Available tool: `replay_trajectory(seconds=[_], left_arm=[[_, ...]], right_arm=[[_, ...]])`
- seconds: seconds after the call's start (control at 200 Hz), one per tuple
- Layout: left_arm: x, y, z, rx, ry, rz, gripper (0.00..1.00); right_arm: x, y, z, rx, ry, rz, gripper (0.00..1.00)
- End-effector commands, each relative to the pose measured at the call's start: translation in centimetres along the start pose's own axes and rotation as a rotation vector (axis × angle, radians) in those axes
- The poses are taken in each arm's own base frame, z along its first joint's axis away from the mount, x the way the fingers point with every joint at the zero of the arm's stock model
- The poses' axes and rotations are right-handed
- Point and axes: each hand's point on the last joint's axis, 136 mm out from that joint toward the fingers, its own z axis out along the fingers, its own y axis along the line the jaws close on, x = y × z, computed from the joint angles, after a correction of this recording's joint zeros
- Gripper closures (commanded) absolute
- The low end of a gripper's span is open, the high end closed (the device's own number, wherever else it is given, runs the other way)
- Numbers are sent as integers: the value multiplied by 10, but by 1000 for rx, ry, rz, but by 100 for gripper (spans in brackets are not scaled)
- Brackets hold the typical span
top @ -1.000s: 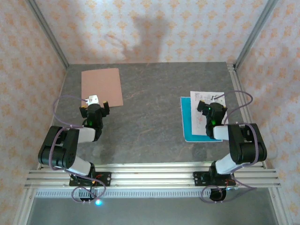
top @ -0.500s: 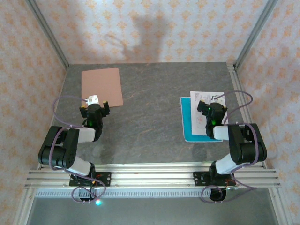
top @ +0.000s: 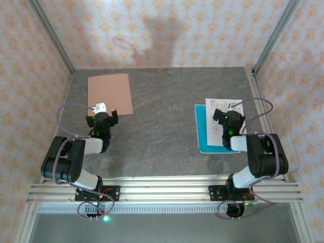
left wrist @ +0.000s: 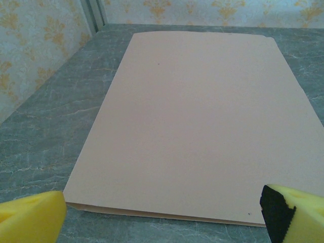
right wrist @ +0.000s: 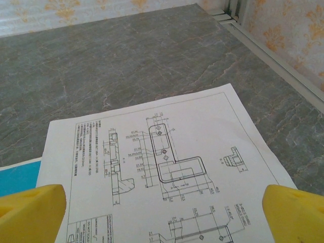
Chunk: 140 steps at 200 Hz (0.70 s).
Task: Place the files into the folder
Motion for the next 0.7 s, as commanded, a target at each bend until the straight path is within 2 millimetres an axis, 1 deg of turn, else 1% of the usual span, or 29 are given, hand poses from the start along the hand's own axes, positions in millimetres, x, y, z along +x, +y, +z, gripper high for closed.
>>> replay_trajectory(seconds=[0.0, 0.025, 0.065, 0.09, 0.12, 0.135, 0.155, 0.18, 0.185, 0.19, 0.21, 0.215, 0.225, 0.235, 0.24, 0.25, 0.275, 0.315, 0.37, 0.4, 0.42, 0.46, 0.485, 0.525, 0.57, 0.59, 0.616, 0.636, 0.696], left_arm=[[-18, 14, -20, -68, -83, -37, 0], [-25, 18, -27, -88, -89, -36, 0], [-43, 23, -38, -109, -102, -50, 0], [-55, 28, -45, -126, -111, -80, 0], [-78, 35, -54, -148, -143, -132, 0], [-85, 39, -58, -167, -141, -154, 0], [-96, 45, -62, -198, -135, -201, 0], [-106, 54, -67, -245, -101, -260, 0], [-107, 56, -68, -254, -88, -272, 0], [-103, 58, -68, -265, -65, -277, 0], [-113, 63, -73, -287, -19, -318, 0], [-109, 64, -73, -292, 7, -319, 0], [-108, 65, -74, -300, 44, -326, 0], [-119, 66, -76, -302, 49, -358, 0], [-120, 68, -77, -309, 66, -361, 0], [-118, 70, -78, -326, 95, -358, 0], [-127, 73, -77, -345, 109, -358, 0], [-134, 68, -63, -308, 157, -375, 0], [-134, 70, -47, -295, 257, -396, 0], [-131, 71, -36, -294, 322, -410, 0], [-130, 71, -29, -283, 362, -410, 0], [-123, 70, -12, -268, 441, -415, 2], [-120, 71, -3, -272, 484, -418, 4], [-113, 73, 9, -275, 550, -381, 5], [-105, 75, 25, -271, 604, -362, 6], [-102, 75, 32, -267, 626, -356, 7], [-99, 75, 39, -258, 647, -354, 9], [-92, 75, 47, -250, 671, -352, 10], [-78, 73, 66, -227, 721, -352, 13]], right_arm=[[-33, -15, -22, 78, -63, 49, 1], [-45, -18, -31, 97, -83, 62, 1], [-65, -22, -44, 109, -117, 108, 1], [-83, -24, -57, 107, -153, 165, 1], [-97, -28, -69, 117, -164, 246, 1], [-103, -31, -74, 130, -167, 306, 1], [-107, -36, -80, 153, -150, 392, 1], [-104, -39, -88, 172, -93, 487, 0], [-102, -40, -89, 177, -78, 502, 0], [-103, -40, -91, 180, -70, 518, 0], [-102, -42, -97, 196, -38, 591, 0], [-103, -42, -98, 197, -37, 607, 0], [-103, -39, -98, 183, -30, 644, 0], [-104, -35, -97, 158, -20, 667, 0], [-105, -33, -96, 141, -19, 675, 0], [-106, -24, -95, 89, -1, 683, 0], [-112, -3, -92, -36, 29, 678, 1], [-117, 24, -92, -163, 86, 663, 1], [-111, 46, -94, -163, 186, 640, 1], [-108, 58, -97, -163, 224, 589, 0], [-110, 68, -99, -174, 240, 554, 1], [-112, 85, -104, -204, 266, 491, 4], [-113, 101, -108, -245, 284, 457, 5], [-113, 120, -114, -299, 305, 412, 6], [-117, 135, -123, -356, 318, 387, 7], [-111, 145, -122, -378, 349, 371, 7], [-112, 154, -125, -414, 362, 360, 7], [-112, 160, -128, -437, 369, 348, 8], [-111, 174, -136, -481, 389, 315, 8]])
